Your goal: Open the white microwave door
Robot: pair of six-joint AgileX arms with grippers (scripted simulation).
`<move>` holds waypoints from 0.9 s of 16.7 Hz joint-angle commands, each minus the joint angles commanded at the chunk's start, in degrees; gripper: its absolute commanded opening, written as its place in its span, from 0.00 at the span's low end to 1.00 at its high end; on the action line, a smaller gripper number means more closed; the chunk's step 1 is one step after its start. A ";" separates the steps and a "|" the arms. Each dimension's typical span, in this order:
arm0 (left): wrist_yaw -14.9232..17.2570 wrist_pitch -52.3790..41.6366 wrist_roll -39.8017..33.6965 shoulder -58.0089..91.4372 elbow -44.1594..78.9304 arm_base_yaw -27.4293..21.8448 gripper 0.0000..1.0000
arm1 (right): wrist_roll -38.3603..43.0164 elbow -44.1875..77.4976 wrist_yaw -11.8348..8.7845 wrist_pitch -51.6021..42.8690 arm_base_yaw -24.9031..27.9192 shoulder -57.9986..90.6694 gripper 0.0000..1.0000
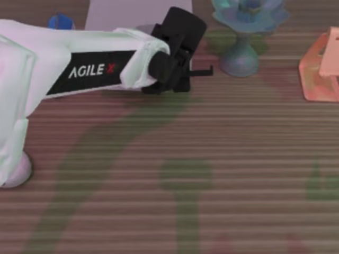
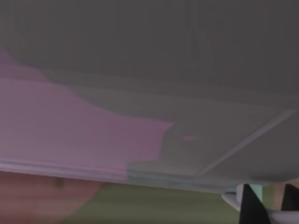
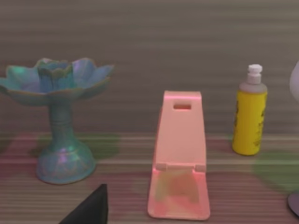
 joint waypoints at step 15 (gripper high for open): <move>2.10 2.81 3.14 -2.52 -4.22 0.32 0.00 | 0.00 0.00 0.00 0.00 0.00 0.00 1.00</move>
